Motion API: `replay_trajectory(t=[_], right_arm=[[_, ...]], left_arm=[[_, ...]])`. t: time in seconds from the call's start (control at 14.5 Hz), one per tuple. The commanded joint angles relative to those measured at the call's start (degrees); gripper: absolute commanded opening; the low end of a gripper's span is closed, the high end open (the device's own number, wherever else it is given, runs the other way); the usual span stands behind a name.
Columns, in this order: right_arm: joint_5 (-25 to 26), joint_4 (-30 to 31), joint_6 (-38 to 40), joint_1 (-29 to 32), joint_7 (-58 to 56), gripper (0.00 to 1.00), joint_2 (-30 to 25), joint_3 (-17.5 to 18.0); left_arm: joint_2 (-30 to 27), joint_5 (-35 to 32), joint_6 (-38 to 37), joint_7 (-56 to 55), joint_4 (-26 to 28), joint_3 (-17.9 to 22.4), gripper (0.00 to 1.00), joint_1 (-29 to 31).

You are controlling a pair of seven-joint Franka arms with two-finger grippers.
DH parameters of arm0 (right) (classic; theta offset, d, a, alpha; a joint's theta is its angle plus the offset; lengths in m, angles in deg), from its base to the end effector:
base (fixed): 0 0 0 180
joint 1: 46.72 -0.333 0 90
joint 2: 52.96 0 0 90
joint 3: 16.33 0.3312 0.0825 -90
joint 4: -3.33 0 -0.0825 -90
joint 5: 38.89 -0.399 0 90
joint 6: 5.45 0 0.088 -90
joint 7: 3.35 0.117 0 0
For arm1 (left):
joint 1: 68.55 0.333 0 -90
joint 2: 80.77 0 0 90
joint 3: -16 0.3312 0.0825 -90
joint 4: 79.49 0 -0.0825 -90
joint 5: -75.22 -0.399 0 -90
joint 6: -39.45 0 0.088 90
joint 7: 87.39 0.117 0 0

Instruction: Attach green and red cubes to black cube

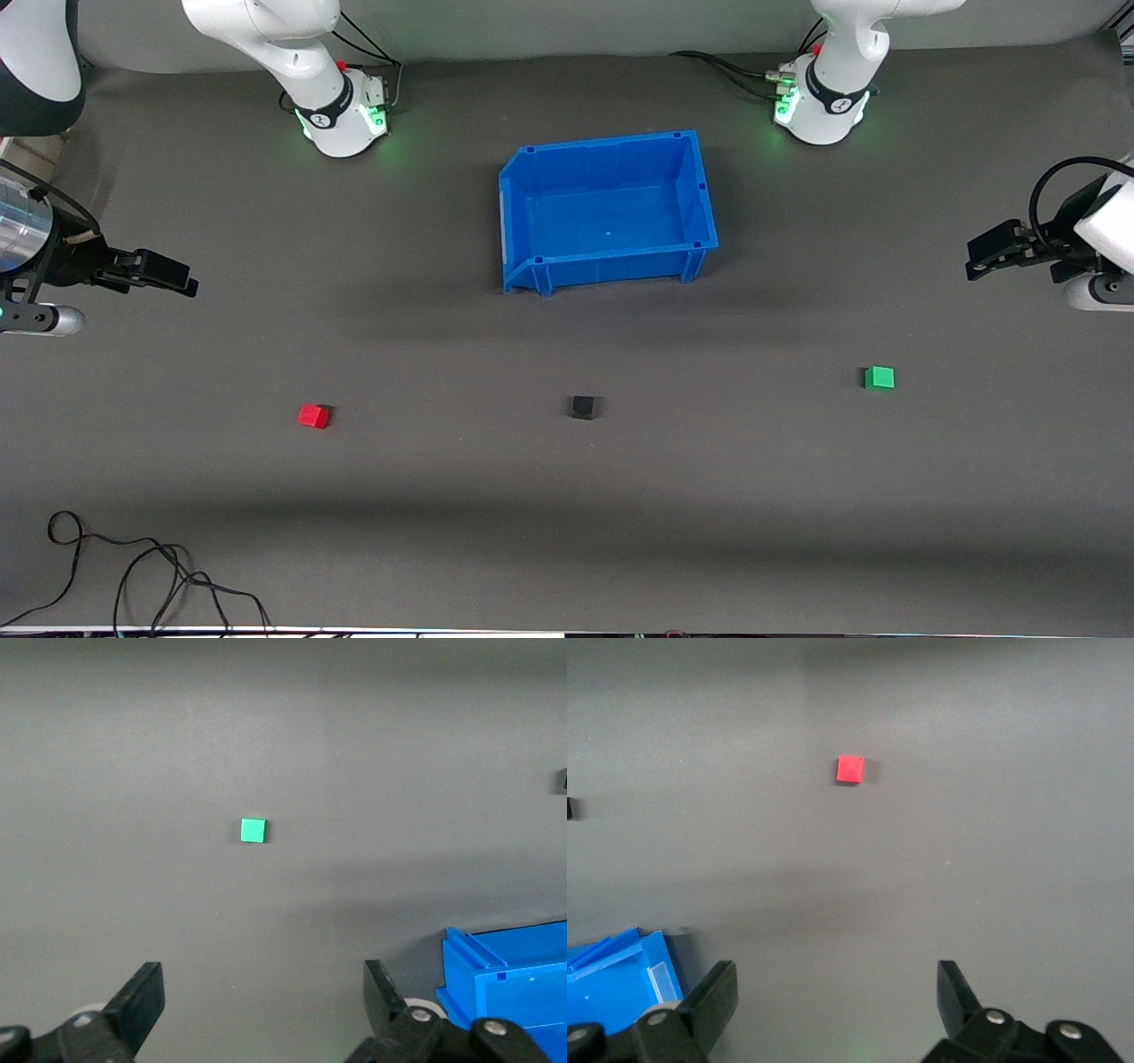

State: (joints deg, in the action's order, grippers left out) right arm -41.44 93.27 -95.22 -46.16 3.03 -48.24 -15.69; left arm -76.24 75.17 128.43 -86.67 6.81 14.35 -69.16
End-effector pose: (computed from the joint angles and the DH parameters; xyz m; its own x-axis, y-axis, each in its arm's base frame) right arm 0.5916 0.0058 0.5821 0.9899 -0.1094 -0.0897 -0.1130 -0.9930 -0.0355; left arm 0.5923 -0.0226 0.6136 0.9981 -0.0519 -0.0322 -0.0519 -0.9987 0.0018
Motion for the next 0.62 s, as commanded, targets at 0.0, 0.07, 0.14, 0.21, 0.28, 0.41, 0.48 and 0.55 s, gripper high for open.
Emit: replay_trajectory(t=[0.0,0.07,0.14,0.21,0.28,0.41,0.48,0.55], right_arm=[[-0.6,-1.3,0.7,0.1,0.7,1.0,0.6,0.3],[-0.6,-1.6,0.7,0.1,0.5,1.0,0.7,0.3],[-0.6,-1.6,0.7,0.1,0.4,1.0,0.7,0.3],[-0.6,-1.6,0.7,0.1,0.6,1.0,0.7,0.3],[-0.6,-1.6,0.6,0.1,0.6,1.0,0.8,0.3],[-0.6,-1.6,0.4,0.0,0.7,1.0,0.8,0.3],[-0.6,-1.7,0.4,0.0,0.7,1.0,1.0,0.3],[-0.7,-1.7,0.3,0.0,0.7,1.0,1.0,0.3]], left_arm=[[-0.9,-1.0,0.1,0.3,0.1,0.1,1.0,-0.4],[-0.9,-1.0,0.1,0.3,0.1,0.1,1.0,-0.4],[-0.9,-1.0,0.1,0.3,0.1,0.1,1.0,-0.4],[-0.9,-1.0,0.1,0.3,0.1,0.1,1.0,-0.4],[-1.0,-1.0,0.1,0.3,0.1,0.1,1.0,-0.4],[-0.9,-1.0,0.1,0.3,0.1,0.1,1.0,-0.4],[-1.0,-1.0,0.1,0.3,0.1,0.1,1.0,-0.4],[-0.9,-1.0,0.1,0.3,0.1,0.2,1.0,-0.4]])
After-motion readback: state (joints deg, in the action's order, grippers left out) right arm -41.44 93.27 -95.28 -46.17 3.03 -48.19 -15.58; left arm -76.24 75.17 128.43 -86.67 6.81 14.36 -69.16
